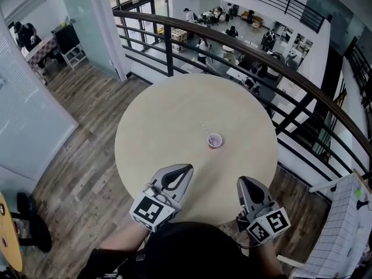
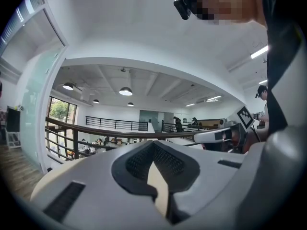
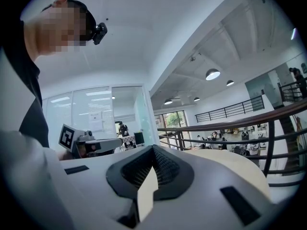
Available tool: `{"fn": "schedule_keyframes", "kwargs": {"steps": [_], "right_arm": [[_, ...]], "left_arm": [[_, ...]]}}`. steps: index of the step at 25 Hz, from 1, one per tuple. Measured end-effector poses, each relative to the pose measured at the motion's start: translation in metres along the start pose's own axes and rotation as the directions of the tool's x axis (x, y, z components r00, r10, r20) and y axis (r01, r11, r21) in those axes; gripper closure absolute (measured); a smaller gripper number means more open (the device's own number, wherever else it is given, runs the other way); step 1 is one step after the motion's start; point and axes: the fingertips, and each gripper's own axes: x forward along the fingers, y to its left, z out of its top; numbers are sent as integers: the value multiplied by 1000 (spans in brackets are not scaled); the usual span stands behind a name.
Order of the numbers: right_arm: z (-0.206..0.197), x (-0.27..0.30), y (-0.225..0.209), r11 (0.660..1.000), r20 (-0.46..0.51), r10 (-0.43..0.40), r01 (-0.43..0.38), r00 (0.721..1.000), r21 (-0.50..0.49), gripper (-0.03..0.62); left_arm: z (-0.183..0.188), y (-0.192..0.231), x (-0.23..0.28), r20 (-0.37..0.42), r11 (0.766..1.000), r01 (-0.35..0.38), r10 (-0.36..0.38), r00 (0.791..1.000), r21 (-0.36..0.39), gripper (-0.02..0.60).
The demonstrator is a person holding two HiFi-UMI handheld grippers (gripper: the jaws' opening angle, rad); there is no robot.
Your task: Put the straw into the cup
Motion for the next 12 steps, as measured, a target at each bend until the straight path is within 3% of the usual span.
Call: {"fn": "schedule_keyframes", "kwargs": {"steps": [12], "right_arm": [[0,-5,-3,1000,2,0,0,1000,7,574]], "left_arm": [[-1,-5,-1,-24,1000,5,-5,1000,0,575]]}}
